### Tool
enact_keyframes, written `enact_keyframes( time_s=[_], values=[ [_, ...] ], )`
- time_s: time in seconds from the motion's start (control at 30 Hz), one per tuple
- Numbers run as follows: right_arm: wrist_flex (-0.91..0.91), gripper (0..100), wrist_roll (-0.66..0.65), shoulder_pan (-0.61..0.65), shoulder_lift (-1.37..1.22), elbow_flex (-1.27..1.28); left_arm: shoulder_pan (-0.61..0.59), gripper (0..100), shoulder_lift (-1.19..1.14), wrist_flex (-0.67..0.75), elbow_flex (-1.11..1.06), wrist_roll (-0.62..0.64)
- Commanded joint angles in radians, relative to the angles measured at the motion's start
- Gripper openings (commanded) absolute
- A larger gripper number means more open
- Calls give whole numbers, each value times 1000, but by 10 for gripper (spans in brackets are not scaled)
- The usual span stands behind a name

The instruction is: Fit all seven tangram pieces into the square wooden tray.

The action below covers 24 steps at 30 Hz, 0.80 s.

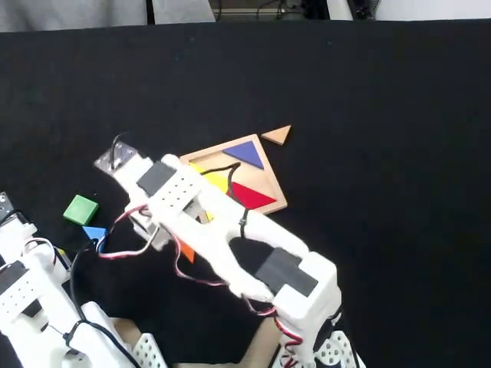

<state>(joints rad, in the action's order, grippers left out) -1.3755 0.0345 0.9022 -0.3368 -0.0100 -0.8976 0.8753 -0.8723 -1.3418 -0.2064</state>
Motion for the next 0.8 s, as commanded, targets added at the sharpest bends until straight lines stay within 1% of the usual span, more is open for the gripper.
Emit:
enact_keyframes(
  time_s=[0.0, 0.1, 0.37, 0.77],
  values=[
    [61, 180, -11, 38, 30, 39, -7, 134, 15, 12, 12, 3],
    [84, 180, -11, 40, -19, 39, -7, 134, 15, 12, 12, 3],
    [77, 180, -11, 29, -120, -7, -7, 134, 15, 12, 12, 3],
    [75, 180, -17, 26, -134, -1, -7, 134, 15, 12, 12, 3]
  ],
)
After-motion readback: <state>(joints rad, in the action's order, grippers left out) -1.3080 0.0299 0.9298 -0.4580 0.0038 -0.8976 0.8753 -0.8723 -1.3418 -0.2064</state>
